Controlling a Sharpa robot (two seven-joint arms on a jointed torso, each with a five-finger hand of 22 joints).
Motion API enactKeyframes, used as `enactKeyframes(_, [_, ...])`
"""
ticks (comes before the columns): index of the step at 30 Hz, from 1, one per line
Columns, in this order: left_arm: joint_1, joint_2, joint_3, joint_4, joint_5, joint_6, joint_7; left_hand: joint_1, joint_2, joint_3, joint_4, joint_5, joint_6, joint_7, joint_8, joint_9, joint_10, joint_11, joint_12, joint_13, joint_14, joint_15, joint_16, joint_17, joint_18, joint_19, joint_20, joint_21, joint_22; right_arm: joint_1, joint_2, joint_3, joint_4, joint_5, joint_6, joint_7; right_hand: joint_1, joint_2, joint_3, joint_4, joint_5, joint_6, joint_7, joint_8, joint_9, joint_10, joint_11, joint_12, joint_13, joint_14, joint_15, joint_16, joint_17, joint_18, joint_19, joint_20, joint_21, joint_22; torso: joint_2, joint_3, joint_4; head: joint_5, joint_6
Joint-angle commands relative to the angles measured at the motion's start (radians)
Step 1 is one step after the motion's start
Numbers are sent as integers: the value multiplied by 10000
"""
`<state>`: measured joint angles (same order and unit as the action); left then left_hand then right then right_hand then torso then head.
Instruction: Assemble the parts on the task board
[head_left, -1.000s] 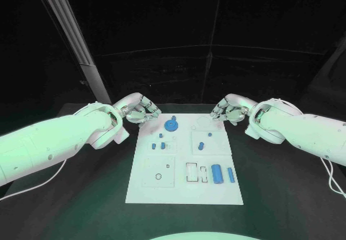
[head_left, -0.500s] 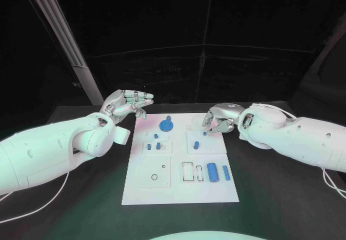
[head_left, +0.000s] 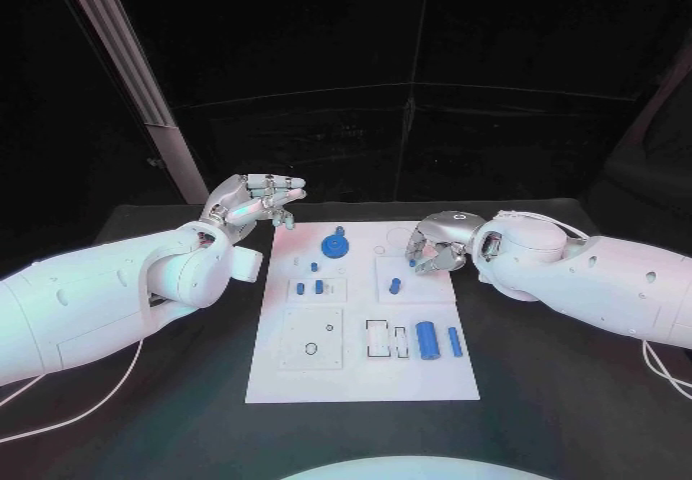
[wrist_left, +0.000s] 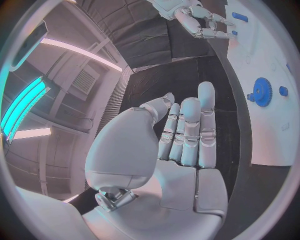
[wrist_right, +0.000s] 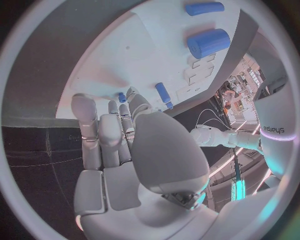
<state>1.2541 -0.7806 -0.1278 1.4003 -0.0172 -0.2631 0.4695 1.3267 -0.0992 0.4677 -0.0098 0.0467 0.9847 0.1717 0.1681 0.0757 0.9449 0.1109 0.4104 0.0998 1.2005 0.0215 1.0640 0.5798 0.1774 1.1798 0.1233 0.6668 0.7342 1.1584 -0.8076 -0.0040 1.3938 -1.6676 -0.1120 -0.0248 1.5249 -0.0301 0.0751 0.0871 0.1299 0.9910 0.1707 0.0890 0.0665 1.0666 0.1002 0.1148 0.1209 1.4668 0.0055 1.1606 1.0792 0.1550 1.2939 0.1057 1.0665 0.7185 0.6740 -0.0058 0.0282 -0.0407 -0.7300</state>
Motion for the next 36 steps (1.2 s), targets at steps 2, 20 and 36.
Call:
enactKeyframes(2, [7, -12, 6, 27, 235, 76, 229, -63, 28, -77, 3, 43, -49, 0, 49, -4, -68, -10, 63, 0, -81, 34, -39, -35, 55, -76, 7, -80, -28, -35, 42, 3, 23, -393, 231, -168, 0, -35, 146, -20, -28, 57, 33, -40, 18, 95, 50, -70, -63, 256, 81, 94, 56, -113, 15, 82, 127, 109, 5, 9, -17, 6, -25])
enactKeyframes(20, [-4, -9, 6, -11, 239, 88, 193, -23, 77, -100, -2, 44, -44, -6, 93, 3, -109, -9, 106, -2, -105, 37, -47, -82, 57, -71, 12, -120, -61, -103, 212, 3, -92, -617, 469, -224, 64, 315, 2263, -297, -769, 704, -123, -36, 51, 990, -143, -245, -538, 334, -58, 662, 473, -219, 211, -34, 800, 954, -5, 4, -18, -2, -105])
enactKeyframes(36, [-4, -17, 6, -23, 239, 91, 119, -68, 105, -184, 48, 42, -68, 1, 138, 7, -179, 3, 158, -9, -123, 49, -39, -126, 55, -59, 22, -170, -104, -161, 333, 4, -77, -1079, 441, -536, -640, -173, 3888, -687, -791, 978, -153, -109, 62, 1310, -164, -442, -553, 316, -91, 840, 529, -252, 207, -57, 1043, 1217, -13, 8, -29, -44, -47])
